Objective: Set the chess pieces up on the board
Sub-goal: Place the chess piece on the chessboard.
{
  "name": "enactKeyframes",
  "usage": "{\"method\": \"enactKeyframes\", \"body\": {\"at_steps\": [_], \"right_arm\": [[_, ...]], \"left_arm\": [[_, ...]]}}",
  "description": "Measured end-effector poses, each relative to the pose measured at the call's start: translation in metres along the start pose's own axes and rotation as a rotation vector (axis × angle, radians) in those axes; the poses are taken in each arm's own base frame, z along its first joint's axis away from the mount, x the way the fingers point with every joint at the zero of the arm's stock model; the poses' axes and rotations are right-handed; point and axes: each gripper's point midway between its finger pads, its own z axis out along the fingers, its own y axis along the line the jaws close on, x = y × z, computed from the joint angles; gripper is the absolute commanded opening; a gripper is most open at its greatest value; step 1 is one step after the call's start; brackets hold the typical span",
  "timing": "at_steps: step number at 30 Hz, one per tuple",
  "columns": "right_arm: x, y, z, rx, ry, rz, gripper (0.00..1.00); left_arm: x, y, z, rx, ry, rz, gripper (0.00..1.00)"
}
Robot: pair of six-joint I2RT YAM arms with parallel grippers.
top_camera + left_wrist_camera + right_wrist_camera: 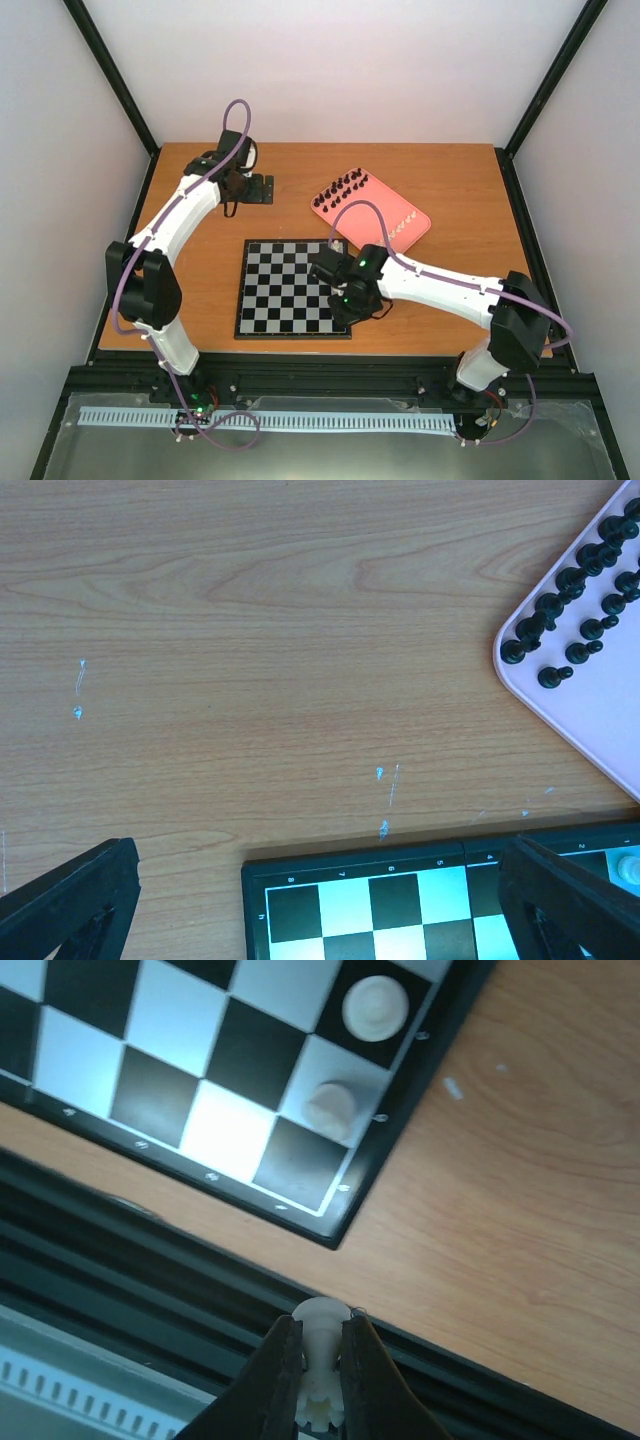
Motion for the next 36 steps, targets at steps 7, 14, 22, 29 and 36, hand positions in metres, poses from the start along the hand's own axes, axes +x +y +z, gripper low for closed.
{"method": "enactKeyframes", "body": {"at_steps": [7,14,22,29,36], "right_arm": [[0.006,0.025,0.018,-0.027,-0.015,-0.011,0.08],[0.006,0.022,0.043,0.007,-0.002,0.0,0.08],[-0.005,0.023,0.055,0.037,-0.022,-0.002,0.08],[-0.015,0.029,0.058,0.044,-0.03,-0.021,0.08],[-0.016,0.028,0.061,0.046,-0.019,-0.034,0.08]], "left_arm": [[0.003,0.001,0.005,-0.001,0.003,-0.001,1.0],[0.015,0.003,0.006,-0.003,0.017,-0.001,1.0],[0.01,0.003,-0.004,0.003,-0.011,-0.003,1.0],[0.01,0.003,-0.004,0.002,-0.012,-0.003,1.0],[0.01,0.003,-0.004,0.0,-0.012,-0.003,1.0]]}}
